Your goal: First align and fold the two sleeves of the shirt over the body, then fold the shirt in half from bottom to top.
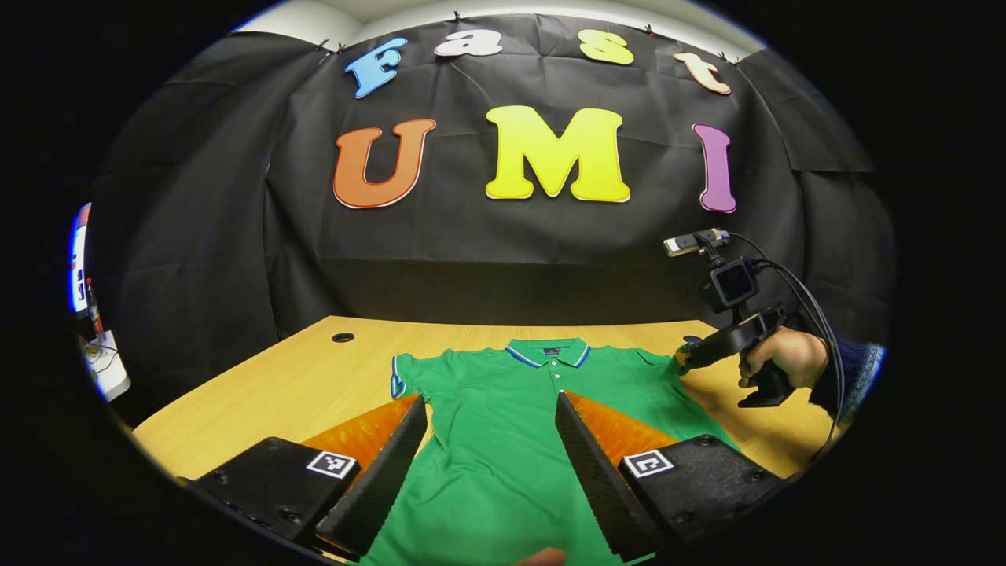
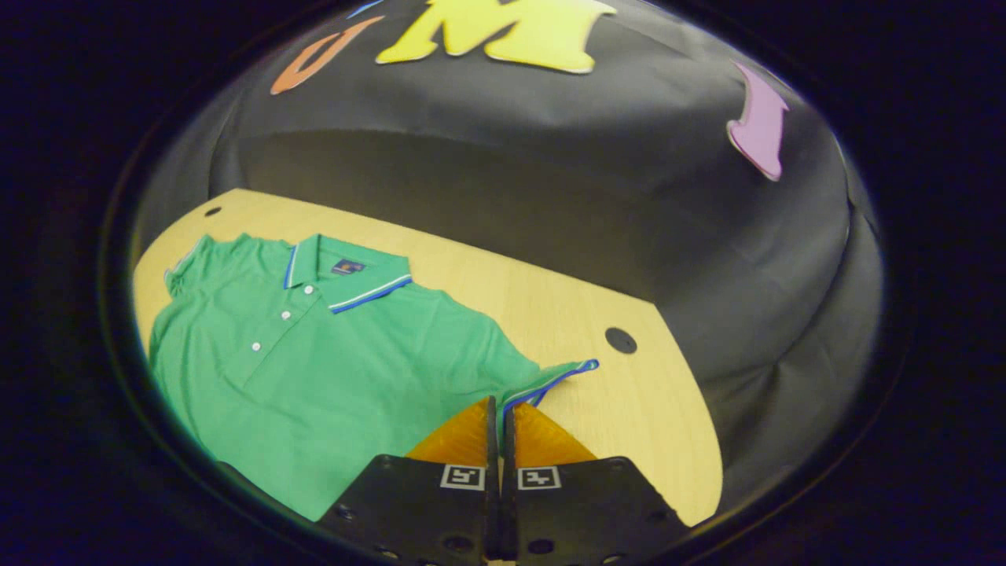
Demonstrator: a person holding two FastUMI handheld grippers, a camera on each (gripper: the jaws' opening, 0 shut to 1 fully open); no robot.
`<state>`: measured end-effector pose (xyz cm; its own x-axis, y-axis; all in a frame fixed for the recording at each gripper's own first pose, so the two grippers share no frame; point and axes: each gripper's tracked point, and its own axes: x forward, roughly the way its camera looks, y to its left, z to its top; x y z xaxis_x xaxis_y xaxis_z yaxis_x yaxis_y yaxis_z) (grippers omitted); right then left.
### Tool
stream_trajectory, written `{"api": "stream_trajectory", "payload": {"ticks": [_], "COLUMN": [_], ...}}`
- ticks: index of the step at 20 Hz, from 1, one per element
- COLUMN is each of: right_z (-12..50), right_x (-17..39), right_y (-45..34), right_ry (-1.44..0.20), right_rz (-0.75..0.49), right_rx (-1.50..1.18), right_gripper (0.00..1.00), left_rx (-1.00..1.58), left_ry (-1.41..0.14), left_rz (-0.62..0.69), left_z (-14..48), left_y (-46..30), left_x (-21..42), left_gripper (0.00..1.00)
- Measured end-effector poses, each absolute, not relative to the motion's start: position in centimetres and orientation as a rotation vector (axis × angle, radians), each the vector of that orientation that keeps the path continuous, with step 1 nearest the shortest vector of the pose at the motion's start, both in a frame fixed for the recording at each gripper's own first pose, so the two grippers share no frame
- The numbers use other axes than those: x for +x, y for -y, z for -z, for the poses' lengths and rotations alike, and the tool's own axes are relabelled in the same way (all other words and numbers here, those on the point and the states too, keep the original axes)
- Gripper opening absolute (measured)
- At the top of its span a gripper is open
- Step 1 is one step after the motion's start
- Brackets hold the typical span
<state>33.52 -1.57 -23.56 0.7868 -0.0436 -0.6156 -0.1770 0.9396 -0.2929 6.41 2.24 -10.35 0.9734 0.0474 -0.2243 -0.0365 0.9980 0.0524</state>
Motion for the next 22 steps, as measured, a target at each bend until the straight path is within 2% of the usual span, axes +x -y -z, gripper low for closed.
{"api": "stream_trajectory", "payload": {"ticks": [5, 9, 11, 12, 14, 15, 20, 22], "right_z": [24.1, 24.5, 24.1, 23.6, 22.3, 21.5, 15.8, 13.4], "right_x": [32.8, 31.9, 31.0, 30.9, 30.2, 29.7, 26.9, 25.6], "right_y": [-4.5, -8.8, -9.8, -9.8, -10.3, -10.1, -8.6, -6.5], "right_ry": [-0.554, -0.537, -0.526, -0.511, -0.477, -0.464, -0.384, -0.354], "right_rz": [-0.176, -0.259, -0.289, -0.288, -0.295, -0.284, -0.229, -0.169], "right_rx": [-0.596, -0.533, -0.493, -0.478, -0.436, -0.401, -0.161, -0.112], "right_gripper": [0.0, 0.03, 0.49, 0.57, 0.87, 0.96, 0.96, 0.98], "left_rx": [0.036, 0.026, 0.032, 0.032, 0.024, 0.022, 0.009, 0.004], "left_ry": [-0.228, -0.229, -0.223, -0.224, -0.228, -0.233, -0.244, -0.264], "left_rz": [-0.058, -0.064, -0.08, -0.086, -0.094, -0.098, -0.139, -0.144], "left_z": [10.4, 10.3, 10.1, 10.1, 10.2, 10.3, 10.6, 10.7], "left_y": [-2.7, -2.9, -3.3, -3.4, -3.8, -4.0, -5.9, -6.2], "left_x": [6.6, 6.5, 6.5, 6.6, 6.6, 6.7, 7.0, 7.5], "left_gripper": [1.0, 1.0, 1.0, 1.0, 1.0, 1.0, 1.0, 1.0]}}
